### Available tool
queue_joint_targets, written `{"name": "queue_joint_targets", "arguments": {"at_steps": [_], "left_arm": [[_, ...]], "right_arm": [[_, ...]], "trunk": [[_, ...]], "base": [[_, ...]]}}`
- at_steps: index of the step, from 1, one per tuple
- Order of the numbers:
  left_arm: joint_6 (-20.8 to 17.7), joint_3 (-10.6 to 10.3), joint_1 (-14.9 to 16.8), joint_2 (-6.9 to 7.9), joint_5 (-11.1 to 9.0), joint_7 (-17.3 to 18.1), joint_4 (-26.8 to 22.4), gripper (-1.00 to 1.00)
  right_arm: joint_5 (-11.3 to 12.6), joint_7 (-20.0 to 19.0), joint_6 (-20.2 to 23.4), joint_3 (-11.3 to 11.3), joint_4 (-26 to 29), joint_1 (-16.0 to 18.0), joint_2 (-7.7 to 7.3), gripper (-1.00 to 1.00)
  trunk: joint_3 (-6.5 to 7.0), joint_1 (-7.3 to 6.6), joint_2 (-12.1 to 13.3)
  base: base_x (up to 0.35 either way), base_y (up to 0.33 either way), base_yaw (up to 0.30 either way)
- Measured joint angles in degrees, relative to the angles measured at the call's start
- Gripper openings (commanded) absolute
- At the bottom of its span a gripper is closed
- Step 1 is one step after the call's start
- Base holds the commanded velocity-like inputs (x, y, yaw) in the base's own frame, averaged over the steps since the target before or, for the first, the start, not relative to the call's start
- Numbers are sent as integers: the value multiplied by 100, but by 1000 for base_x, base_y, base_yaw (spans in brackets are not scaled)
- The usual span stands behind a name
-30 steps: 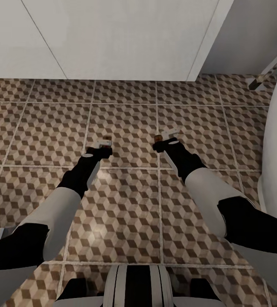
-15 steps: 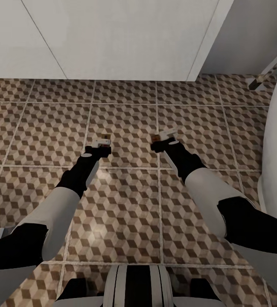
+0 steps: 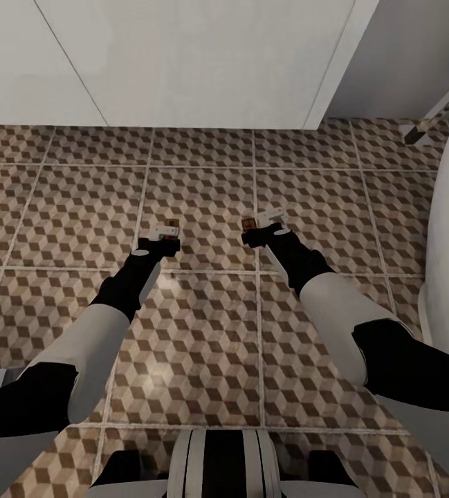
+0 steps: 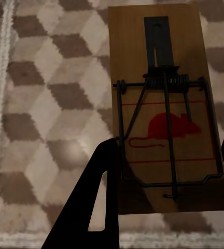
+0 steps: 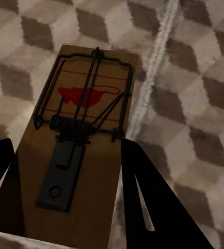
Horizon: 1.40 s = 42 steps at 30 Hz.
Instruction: Take the four mousetraps from the cabinet in the bathroom and place them on the bathroom floor. Make sure all four end up on the same floor surface, and ensure that at least two of them are either under or directly next to the same bathroom sink.
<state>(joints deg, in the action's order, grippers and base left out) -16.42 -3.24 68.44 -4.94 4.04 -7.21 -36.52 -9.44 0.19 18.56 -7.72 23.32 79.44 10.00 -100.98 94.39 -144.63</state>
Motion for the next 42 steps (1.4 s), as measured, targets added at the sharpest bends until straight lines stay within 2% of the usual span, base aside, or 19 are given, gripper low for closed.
{"name": "queue_joint_targets", "arguments": {"at_steps": [11, 21, 37, 42], "left_arm": [[0, 0, -6, 3, -4, 0, 5, -100], [-5, 0, -7, 8, 3, -8, -22, -100], [-5, 0, -7, 9, 3, -9, -40, -100], [-4, 0, -7, 10, 1, -9, -35, -100]], "right_arm": [[4, 4, -105, 0, -13, -6, 0, -100], [4, 5, -135, 1, -22, -9, 0, -100], [6, 0, -155, -1, -22, -8, 0, -100], [8, 6, -314, -1, -33, -12, 0, -100]], "trunk": [[-91, 0, 0], [-399, 26, -13], [-399, 59, -31], [-399, 59, -31]], "base": [[0, 0, 0], [0, 0, 0], [0, 0, 0], [0, 0, 0]]}}
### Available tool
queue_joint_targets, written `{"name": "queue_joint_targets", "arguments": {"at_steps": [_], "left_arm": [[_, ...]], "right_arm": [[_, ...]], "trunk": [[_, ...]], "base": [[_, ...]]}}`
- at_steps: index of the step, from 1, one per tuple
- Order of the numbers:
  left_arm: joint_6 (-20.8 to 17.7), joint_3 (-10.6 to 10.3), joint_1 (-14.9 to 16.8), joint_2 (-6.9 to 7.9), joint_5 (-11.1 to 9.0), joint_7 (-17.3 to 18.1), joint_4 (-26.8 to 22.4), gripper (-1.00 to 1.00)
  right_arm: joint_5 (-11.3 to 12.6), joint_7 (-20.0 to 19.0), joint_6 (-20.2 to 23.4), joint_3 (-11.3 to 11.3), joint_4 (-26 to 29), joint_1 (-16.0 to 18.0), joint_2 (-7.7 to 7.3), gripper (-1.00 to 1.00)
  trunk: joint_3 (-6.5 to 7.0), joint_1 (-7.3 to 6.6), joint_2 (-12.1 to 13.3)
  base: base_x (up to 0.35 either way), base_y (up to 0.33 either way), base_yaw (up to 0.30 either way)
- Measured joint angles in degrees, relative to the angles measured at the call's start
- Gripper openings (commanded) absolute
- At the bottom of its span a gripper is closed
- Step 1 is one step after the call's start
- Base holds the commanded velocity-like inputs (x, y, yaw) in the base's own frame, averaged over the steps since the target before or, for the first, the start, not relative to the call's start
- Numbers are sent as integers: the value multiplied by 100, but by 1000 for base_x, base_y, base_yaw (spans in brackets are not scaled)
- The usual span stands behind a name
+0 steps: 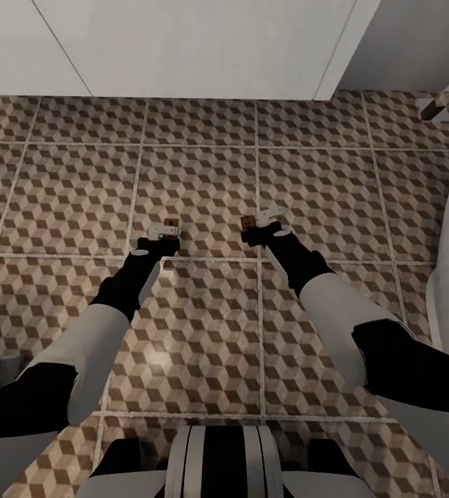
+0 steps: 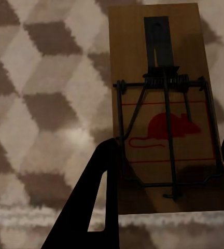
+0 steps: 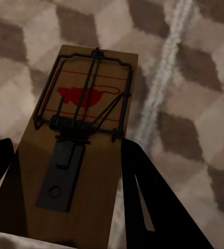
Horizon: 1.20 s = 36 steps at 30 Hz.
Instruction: Take the four mousetraps from the cabinet in the bathroom and place them on the bathroom floor. Make sure all four end up on the same floor surface, and ensure that at least two of them are either under or directly next to the same bathroom sink.
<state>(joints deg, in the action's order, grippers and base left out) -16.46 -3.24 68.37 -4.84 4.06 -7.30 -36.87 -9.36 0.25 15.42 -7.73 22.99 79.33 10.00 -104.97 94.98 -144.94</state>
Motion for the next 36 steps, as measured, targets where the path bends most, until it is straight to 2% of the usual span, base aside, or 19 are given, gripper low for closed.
{"name": "queue_joint_targets", "arguments": {"at_steps": [9, 27, 36], "left_arm": [[2, 3, -30, 7, -4, 6, 5, -100], [-2, 11, -35, 7, 1, 2, -94, -100], [-3, 8, -35, 7, -5, 0, -137, -100]], "right_arm": [[-9, 8, -267, 0, -197, 1, 0, -100], [-29, 61, -512, 2, -227, 3, 0, -100], [-53, 141, -619, 5, -226, 3, 0, -100]], "trunk": [[0, 0, 0], [0, -3, 0], [0, 0, 0]], "base": [[17, 3, 0], [273, 140, 0], [54, 30, 0]]}}
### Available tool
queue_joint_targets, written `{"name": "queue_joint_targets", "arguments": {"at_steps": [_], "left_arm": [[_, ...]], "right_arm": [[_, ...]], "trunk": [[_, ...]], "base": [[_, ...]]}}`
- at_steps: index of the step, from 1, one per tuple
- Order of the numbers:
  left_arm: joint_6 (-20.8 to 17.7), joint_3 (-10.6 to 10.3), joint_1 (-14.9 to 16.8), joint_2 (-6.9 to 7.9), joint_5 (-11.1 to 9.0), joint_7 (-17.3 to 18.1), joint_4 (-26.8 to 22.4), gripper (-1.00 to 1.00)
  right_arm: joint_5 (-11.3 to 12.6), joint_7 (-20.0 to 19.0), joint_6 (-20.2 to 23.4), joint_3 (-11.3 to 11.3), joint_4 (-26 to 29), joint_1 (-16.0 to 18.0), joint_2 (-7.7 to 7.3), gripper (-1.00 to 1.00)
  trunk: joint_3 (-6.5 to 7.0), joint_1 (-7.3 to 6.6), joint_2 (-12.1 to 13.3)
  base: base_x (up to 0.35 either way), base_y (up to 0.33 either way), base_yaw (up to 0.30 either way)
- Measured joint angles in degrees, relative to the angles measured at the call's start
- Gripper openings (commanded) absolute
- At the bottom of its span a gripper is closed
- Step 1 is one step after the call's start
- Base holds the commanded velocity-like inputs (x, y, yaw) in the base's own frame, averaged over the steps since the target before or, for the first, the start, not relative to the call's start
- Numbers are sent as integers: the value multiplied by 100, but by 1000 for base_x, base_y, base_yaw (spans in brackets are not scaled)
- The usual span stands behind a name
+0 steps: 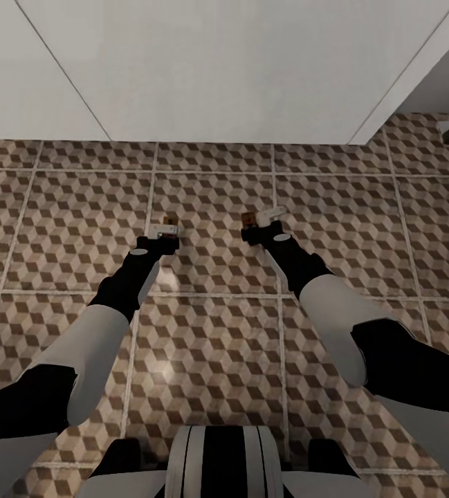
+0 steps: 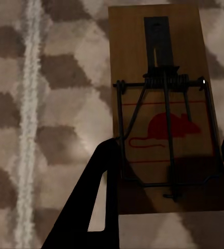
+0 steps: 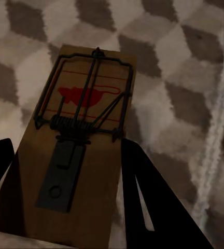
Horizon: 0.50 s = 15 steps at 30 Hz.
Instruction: Take the four mousetraps from the cabinet in the bathroom and place them on the bathroom floor. Make sure all four end up on the same floor surface, and ensure that at least two of them are either under or directly next to the same bathroom sink.
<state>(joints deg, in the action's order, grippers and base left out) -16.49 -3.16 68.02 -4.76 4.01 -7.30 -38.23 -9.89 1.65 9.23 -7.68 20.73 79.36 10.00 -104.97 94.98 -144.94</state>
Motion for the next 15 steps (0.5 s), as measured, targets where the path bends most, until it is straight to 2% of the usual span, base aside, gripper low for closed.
{"name": "queue_joint_targets", "arguments": {"at_steps": [7, 15], "left_arm": [[-2, 0, 0, -8, -8, -7, -10, -100], [-2, -3, 0, -24, -8, -9, -17, -100]], "right_arm": [[-4, 617, -303, 4, -153, 0, 0, -100], [-4, 766, -531, -3, -301, -1, 0, -100]], "trunk": [[0, 0, 0], [0, 0, 0]], "base": [[3, 2, 0], [0, 0, 0]]}}
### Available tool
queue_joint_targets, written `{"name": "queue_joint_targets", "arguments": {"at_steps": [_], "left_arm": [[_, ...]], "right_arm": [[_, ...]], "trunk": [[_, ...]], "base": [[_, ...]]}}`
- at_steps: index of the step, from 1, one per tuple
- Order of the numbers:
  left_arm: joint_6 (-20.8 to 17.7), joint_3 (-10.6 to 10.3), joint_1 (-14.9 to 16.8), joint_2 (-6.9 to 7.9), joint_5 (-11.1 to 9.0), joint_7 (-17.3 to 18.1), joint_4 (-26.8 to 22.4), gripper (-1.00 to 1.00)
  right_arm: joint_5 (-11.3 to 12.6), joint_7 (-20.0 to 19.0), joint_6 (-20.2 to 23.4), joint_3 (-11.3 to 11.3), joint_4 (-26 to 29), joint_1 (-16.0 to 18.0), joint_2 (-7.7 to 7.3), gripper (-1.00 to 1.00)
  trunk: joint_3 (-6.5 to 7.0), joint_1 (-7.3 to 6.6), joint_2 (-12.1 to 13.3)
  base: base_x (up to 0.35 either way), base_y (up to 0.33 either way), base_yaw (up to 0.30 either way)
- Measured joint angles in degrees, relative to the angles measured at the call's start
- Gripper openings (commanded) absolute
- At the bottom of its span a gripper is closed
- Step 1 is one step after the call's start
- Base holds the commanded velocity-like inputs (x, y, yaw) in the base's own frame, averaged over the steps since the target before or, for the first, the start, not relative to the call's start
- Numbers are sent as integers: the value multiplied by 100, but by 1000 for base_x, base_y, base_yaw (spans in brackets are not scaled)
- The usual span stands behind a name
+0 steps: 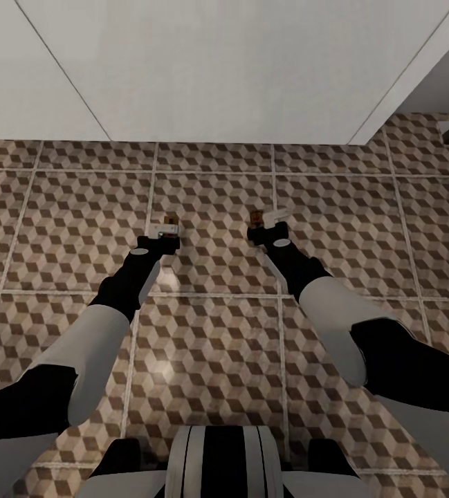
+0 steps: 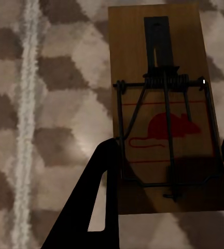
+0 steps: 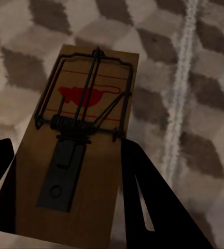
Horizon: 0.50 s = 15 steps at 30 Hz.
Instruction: Take the four mousetraps from the cabinet in the bathroom and place them on the bathroom floor. Make sure all four end up on the same floor surface, and ensure that at least two of them are either under or directly next to the same bathroom sink.
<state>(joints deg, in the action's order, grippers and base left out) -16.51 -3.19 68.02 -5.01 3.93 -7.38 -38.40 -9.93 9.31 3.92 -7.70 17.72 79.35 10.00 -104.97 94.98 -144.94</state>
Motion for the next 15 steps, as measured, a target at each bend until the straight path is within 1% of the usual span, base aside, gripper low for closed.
{"name": "queue_joint_targets", "arguments": {"at_steps": [10, 15], "left_arm": [[0, 3, 0, 6, 0, 0, -10, -100], [7, 2, 0, 11, 0, 8, -188, -100]], "right_arm": [[4, 4, -42, -1, -66, 0, 0, -100], [5, -7, -108, -2, -169, 0, 0, -100]], "trunk": [[0, 0, 0], [0, 0, 0]], "base": [[0, 0, 0], [0, 0, 0]]}}
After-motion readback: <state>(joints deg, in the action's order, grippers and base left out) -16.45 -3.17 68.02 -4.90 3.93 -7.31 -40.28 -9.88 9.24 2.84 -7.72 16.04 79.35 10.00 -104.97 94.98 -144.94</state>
